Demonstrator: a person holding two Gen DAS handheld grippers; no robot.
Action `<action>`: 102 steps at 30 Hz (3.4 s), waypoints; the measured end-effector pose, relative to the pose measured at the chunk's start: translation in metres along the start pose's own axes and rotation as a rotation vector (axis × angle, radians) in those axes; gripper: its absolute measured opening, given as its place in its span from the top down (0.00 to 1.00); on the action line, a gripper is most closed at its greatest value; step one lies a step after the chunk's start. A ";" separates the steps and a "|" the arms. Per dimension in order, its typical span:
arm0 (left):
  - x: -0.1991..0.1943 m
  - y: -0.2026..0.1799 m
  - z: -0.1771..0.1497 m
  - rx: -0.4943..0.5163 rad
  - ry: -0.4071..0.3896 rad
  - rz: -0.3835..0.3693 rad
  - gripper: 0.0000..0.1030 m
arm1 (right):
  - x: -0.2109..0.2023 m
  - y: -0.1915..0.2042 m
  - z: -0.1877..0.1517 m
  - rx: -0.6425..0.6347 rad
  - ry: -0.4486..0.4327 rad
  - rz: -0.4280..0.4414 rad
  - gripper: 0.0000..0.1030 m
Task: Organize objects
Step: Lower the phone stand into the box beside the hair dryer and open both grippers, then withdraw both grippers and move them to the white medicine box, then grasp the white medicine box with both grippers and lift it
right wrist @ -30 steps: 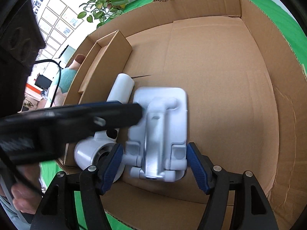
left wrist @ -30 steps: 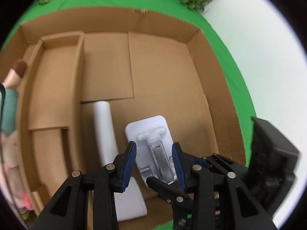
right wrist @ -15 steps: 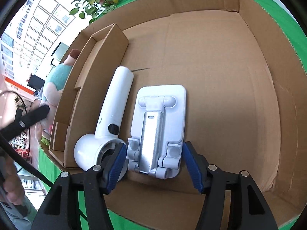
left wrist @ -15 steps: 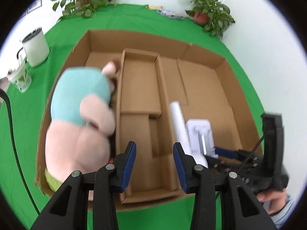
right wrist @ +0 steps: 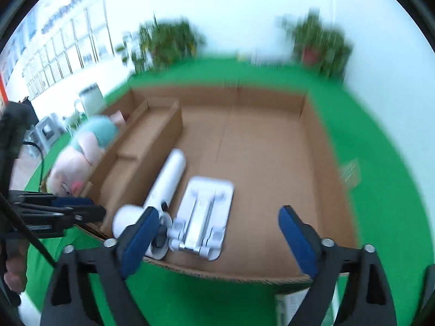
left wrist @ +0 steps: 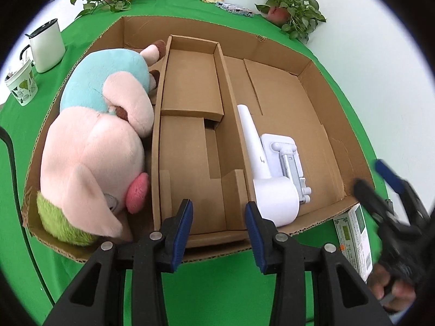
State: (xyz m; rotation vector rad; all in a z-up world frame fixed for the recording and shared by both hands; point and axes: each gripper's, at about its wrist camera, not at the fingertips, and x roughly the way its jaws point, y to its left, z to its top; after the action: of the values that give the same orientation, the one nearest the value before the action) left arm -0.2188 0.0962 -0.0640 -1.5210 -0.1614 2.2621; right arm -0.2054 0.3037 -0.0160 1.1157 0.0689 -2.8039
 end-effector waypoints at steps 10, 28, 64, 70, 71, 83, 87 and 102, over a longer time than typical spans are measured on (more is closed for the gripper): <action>-0.046 -0.038 -0.017 0.073 -0.261 0.116 0.61 | -0.065 0.008 -0.027 0.020 -0.133 -0.063 0.04; -0.110 -0.086 -0.094 0.215 -0.640 0.226 0.18 | -0.089 0.003 -0.067 0.017 -0.153 -0.068 0.04; -0.011 -0.061 -0.124 0.056 -0.131 -0.213 0.18 | -0.088 0.003 -0.173 0.038 0.056 0.108 0.01; 0.026 -0.093 -0.117 0.069 -0.012 -0.341 0.18 | -0.078 0.000 -0.189 -0.002 0.099 0.031 0.06; 0.033 -0.097 -0.116 0.068 0.012 -0.368 0.19 | -0.075 -0.001 -0.191 -0.003 0.106 0.028 0.10; 0.048 -0.106 -0.130 0.039 0.040 -0.447 0.20 | -0.067 0.011 -0.201 0.009 0.123 0.072 0.39; 0.040 -0.105 -0.144 0.044 0.024 -0.405 0.39 | -0.070 0.004 -0.201 0.116 0.134 0.152 0.39; 0.008 -0.100 -0.151 0.023 -0.025 -0.362 0.50 | -0.078 0.024 -0.200 0.081 0.124 0.165 0.40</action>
State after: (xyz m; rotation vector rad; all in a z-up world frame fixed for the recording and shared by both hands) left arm -0.0575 0.1714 -0.0998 -1.3287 -0.3831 1.9881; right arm -0.0098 0.3046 -0.1071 1.2507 -0.1203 -2.6126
